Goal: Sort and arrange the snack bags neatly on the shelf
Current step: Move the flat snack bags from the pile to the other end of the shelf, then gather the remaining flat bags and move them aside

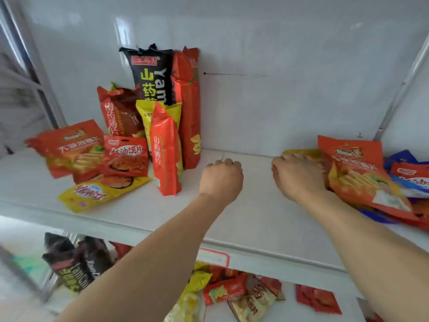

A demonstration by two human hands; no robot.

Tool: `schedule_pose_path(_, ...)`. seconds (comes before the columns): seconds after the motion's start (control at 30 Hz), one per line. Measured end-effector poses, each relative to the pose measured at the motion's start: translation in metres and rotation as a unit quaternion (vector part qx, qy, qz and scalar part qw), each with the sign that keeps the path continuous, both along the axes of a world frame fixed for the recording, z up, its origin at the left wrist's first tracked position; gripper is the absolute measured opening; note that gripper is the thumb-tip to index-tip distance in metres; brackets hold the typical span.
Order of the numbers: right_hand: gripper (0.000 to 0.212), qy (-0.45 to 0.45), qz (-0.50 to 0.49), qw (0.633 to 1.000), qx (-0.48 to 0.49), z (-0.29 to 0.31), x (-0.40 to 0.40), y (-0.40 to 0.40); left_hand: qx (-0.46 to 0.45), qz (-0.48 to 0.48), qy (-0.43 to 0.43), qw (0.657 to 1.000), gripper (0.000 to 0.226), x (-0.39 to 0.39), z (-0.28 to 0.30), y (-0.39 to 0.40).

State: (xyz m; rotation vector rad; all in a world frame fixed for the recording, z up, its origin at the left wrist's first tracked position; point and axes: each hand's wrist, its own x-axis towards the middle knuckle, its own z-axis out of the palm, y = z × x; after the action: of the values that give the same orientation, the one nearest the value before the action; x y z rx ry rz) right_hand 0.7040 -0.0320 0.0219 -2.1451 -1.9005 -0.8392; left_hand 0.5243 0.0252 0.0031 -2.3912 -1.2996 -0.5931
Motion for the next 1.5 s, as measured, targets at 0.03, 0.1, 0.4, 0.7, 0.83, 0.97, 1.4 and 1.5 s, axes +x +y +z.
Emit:
schedule_pose_path(0.03,0.024,0.004,0.006,1.0,-0.006,-0.006,-0.021,-0.003,0.006,-0.007,0.0,1.0,0.009,-0.019,-0.001,-0.006)
schedule_pose_path(0.1,0.025,0.02,0.014,1.0,-0.014,-0.014,-0.062,-0.009,0.02,-0.021,-0.03,0.999,0.018,-0.055,-0.01,-0.008)
schedule_pose_path(0.4,0.027,0.141,0.084,0.986,-0.032,-0.031,-0.225,-0.015,0.065,-0.031,-0.103,0.992,0.021,-0.203,-0.014,-0.016)
schedule_pose_path(0.7,0.032,0.366,0.125,0.918,-0.089,-0.033,-0.322,0.042,-0.029,0.11,-0.178,0.977,0.033,-0.325,0.011,0.026)
schedule_pose_path(0.83,0.036,0.386,0.127,0.911,-0.071,-0.021,-0.356,0.087,-0.165,0.183,-0.338,0.908,0.045,-0.378,0.009,0.081)
schedule_pose_path(0.97,0.039,0.407,0.105,0.903,-0.088,-0.012,-0.385,0.147,-0.277,0.208,-0.516,0.783,0.056,-0.425,0.01,0.148)
schedule_pose_path(1.4,0.055,0.448,-0.039,0.882,-0.142,-0.01,-0.437,0.238,-0.433,0.126,-0.707,0.545,0.11,-0.436,-0.031,0.324)
schedule_pose_path(1.5,0.044,0.464,-0.023,0.876,-0.126,-0.007,-0.444,0.24,-0.443,0.097,-0.751,0.479,0.102,-0.435,-0.023,0.312)
